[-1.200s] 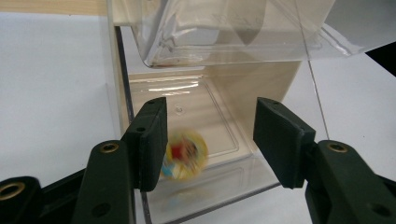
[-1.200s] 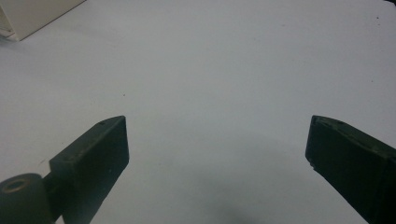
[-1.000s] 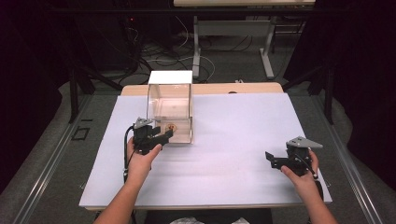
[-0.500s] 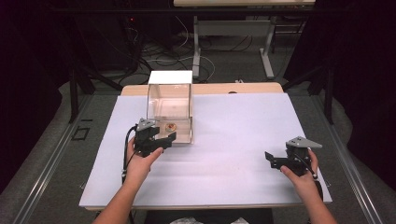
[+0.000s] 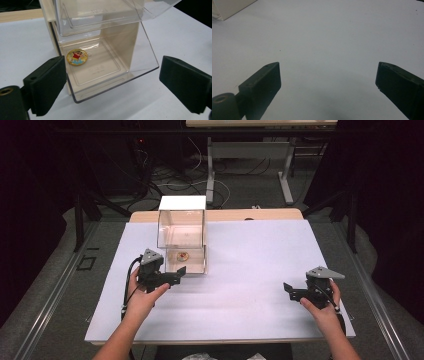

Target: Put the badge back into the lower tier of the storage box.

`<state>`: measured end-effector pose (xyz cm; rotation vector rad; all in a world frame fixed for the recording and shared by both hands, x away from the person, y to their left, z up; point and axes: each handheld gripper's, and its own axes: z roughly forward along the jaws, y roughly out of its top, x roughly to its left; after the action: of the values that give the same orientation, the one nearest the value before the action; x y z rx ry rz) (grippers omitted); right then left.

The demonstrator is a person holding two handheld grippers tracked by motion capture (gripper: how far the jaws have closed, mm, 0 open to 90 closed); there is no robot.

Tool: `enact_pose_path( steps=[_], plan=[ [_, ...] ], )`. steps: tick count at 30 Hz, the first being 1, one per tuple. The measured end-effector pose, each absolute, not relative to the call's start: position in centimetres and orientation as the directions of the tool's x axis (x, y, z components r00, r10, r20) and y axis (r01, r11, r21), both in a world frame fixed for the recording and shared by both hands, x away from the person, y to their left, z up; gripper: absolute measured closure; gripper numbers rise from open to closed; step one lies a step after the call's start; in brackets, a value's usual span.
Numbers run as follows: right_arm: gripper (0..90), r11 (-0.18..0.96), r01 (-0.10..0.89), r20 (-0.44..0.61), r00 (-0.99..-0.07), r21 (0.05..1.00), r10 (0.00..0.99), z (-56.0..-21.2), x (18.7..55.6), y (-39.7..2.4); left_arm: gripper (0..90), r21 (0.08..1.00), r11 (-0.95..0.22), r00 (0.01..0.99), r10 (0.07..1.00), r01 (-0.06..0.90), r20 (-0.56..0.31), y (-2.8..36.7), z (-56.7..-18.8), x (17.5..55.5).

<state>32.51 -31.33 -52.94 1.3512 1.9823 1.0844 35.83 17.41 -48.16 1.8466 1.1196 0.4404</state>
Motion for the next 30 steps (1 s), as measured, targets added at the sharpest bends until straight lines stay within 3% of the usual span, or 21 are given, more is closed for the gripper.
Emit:
enact_pose_path(
  steps=[5,17,22,30],
  plan=[
    [5.9,0.191,0.520,0.025,-0.379,0.833,0.925,-52.9,32.5,-31.4,0.3,0.839,-0.192,0.520,0.845,0.509,-0.122,18.2,-48.2,35.4],
    [6.0,0.184,0.525,0.033,-0.376,0.831,0.926,-52.9,32.5,-31.3,0.3,0.842,-0.179,0.490,0.864,0.510,-0.114,20.8,-48.6,34.8],
    [6.0,0.190,0.520,0.023,-0.377,0.833,0.926,-52.9,32.5,-31.4,0.3,0.839,-0.209,0.481,0.874,0.503,-0.071,21.8,-49.1,34.5],
    [6.0,0.184,0.523,0.028,-0.371,0.832,0.928,-53.0,32.5,-31.5,0.3,0.848,-0.167,0.451,0.888,0.503,-0.093,23.6,-50.3,34.2]
  ],
)
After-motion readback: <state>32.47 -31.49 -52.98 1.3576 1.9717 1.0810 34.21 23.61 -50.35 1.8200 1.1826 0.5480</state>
